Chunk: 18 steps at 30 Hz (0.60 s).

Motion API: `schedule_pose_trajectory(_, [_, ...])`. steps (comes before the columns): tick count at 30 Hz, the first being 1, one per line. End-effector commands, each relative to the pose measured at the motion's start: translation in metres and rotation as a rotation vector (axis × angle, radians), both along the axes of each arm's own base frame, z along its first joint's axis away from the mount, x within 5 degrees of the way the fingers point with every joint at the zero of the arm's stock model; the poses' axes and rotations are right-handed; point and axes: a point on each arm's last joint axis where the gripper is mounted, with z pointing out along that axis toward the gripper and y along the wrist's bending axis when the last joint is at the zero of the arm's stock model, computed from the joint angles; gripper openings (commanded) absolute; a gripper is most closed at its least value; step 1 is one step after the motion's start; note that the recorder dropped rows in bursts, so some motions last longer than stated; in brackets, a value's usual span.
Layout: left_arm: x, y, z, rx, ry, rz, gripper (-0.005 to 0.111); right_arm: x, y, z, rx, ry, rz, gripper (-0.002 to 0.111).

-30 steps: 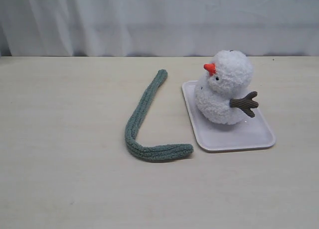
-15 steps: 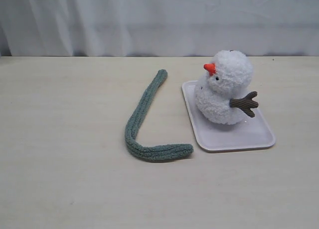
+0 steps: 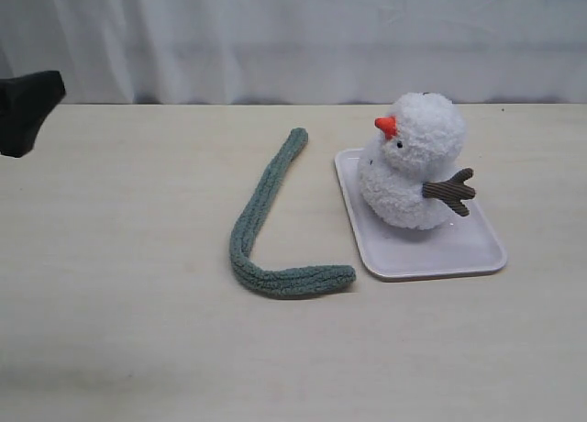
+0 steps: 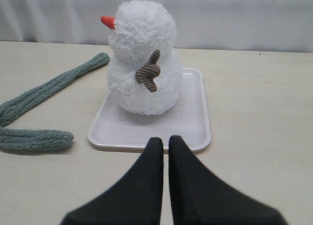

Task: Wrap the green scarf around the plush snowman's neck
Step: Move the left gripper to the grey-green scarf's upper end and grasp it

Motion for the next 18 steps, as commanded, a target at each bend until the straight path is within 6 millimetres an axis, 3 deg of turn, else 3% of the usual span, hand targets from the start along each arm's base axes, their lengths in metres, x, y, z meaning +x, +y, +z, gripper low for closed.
schedule_pose_trajectory(1, [0.030,-0.002,-0.016,0.034,0.150,-0.009,0.086,0.000,0.000,-0.001,-0.004,-0.001,-0.003,0.004])
schedule_pose_trajectory(4, [0.047,-0.010,-0.027,0.092,0.216,-0.034,0.080,0.000,0.000,-0.001,-0.004,-0.001,-0.003,0.004])
schedule_pose_trajectory(13, [0.094,-0.063,-0.056,0.390,0.367,-0.051,0.081,0.000,0.000,-0.001,-0.004,-0.001,-0.003,0.004])
schedule_pose_trajectory(18, [0.111,-0.095,-0.067,0.277,0.379,-0.147,0.081,0.000,0.000,-0.001,-0.004,-0.001,-0.003,0.004])
